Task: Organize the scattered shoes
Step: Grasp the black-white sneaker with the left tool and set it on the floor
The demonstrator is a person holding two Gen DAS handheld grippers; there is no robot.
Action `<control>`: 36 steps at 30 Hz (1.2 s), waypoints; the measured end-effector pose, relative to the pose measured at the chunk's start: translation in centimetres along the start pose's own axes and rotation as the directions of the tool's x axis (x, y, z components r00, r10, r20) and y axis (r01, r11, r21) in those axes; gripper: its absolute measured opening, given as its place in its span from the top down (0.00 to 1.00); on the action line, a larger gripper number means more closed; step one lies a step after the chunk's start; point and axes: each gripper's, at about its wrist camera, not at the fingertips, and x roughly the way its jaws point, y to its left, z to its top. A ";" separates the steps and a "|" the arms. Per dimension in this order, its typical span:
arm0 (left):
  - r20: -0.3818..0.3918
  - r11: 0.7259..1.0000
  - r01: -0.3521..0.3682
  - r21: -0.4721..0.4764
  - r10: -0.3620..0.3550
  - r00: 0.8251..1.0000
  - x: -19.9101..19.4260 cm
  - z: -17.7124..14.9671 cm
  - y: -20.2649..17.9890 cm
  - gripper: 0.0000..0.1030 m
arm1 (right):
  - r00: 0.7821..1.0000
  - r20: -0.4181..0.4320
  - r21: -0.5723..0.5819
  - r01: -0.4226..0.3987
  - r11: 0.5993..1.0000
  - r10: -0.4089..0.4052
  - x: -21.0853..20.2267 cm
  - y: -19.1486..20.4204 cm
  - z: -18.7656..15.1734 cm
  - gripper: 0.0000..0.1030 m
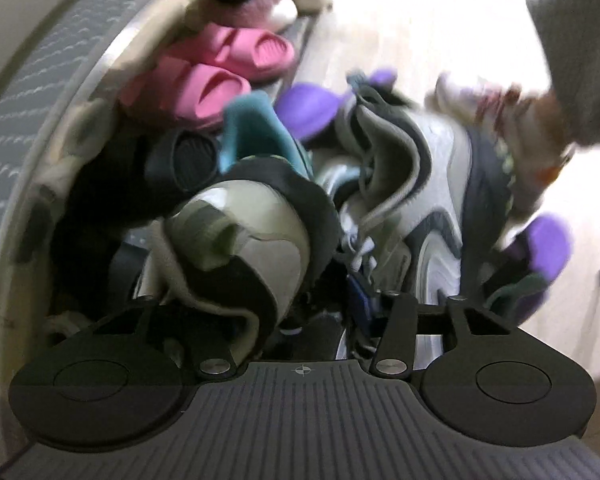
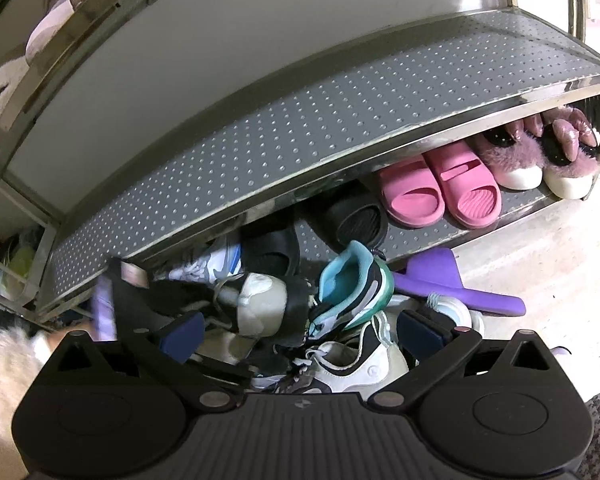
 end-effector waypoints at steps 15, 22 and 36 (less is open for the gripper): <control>0.137 0.734 -0.046 -0.678 0.188 0.973 -13.6 -8.1 3.1 0.86 | 0.995 0.043 0.037 -0.088 0.995 0.087 -0.1 2.8 0.7 0.83; -0.061 0.432 -0.158 -0.888 0.230 0.971 -21.8 -17.9 0.7 0.86 | 0.972 -0.055 -0.088 -0.234 0.968 0.230 2.1 9.9 -0.4 0.71; -0.296 0.209 -0.310 -0.928 0.094 0.950 -15.8 -28.2 1.2 0.57 | 0.997 -0.078 -0.201 -0.030 0.979 0.015 4.7 10.5 -3.8 0.40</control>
